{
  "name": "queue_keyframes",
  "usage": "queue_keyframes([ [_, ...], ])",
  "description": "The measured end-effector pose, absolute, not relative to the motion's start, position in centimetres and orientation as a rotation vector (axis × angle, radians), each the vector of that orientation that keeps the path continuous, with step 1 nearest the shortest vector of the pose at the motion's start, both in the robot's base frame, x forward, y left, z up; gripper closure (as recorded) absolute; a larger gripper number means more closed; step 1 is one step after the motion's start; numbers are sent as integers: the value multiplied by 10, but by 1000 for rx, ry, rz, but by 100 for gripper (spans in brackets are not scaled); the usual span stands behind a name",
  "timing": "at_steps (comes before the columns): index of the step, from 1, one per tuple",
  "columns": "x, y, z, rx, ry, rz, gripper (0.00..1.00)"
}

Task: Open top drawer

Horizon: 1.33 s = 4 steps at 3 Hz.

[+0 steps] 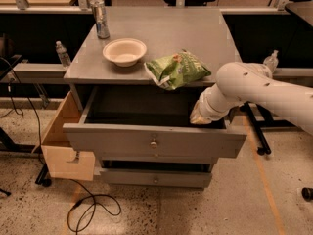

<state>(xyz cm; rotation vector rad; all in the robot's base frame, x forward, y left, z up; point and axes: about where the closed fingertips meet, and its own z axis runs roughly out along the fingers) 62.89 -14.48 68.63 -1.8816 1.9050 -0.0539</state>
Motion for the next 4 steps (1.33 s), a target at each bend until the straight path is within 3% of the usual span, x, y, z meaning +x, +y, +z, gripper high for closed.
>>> queue_keyframes([
  [4, 569, -167, 648, -1906, 2060, 106, 100],
])
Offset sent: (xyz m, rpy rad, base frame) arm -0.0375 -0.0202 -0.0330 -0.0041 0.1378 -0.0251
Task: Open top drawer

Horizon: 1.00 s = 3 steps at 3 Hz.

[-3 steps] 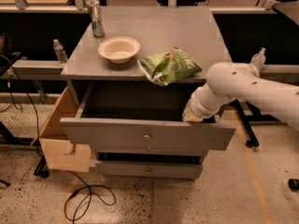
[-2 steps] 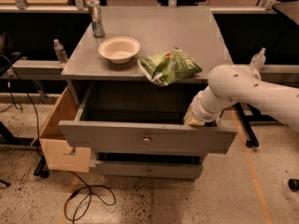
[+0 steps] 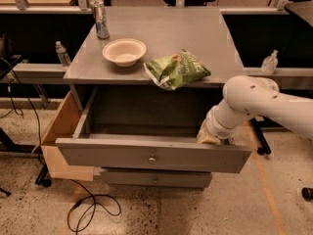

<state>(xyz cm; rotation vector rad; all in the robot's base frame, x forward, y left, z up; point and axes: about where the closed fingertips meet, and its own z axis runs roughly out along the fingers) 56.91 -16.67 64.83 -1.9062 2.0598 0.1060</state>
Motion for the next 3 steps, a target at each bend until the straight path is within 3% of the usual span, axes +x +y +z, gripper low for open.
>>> queue_keyframes([
  [3, 509, -160, 639, -1932, 2123, 260, 100],
])
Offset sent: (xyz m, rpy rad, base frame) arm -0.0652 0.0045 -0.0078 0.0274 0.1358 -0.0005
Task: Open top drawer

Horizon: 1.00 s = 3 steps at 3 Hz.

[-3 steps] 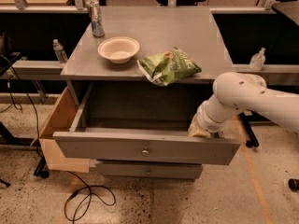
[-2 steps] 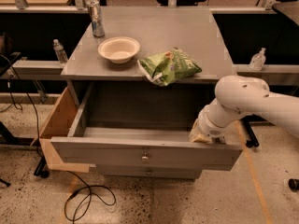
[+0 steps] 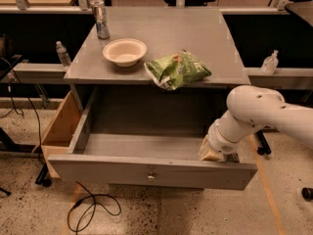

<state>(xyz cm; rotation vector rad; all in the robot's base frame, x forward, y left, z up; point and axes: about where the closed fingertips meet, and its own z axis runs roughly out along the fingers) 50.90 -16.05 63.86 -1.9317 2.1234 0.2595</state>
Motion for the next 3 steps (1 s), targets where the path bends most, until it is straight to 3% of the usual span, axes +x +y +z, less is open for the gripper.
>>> queue_keyframes([
  [1, 479, -158, 635, -1936, 2151, 318, 100],
  [3, 494, -163, 657, -1921, 2099, 259, 100],
])
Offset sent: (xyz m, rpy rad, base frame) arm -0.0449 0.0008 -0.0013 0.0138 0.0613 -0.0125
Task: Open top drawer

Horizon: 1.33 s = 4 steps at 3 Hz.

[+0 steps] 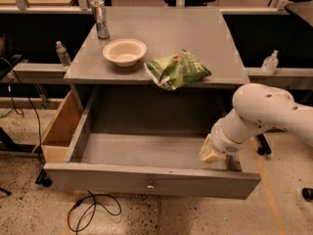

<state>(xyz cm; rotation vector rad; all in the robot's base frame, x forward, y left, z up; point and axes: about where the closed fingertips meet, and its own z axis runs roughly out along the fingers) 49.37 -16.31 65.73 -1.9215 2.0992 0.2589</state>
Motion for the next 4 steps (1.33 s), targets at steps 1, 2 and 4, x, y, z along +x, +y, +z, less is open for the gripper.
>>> queue_keyframes([
  [1, 515, -170, 681, -1898, 2044, 205, 100],
  [2, 532, -180, 711, -1881, 1995, 145, 100],
  [4, 536, -198, 749, -1880, 1986, 95, 100],
])
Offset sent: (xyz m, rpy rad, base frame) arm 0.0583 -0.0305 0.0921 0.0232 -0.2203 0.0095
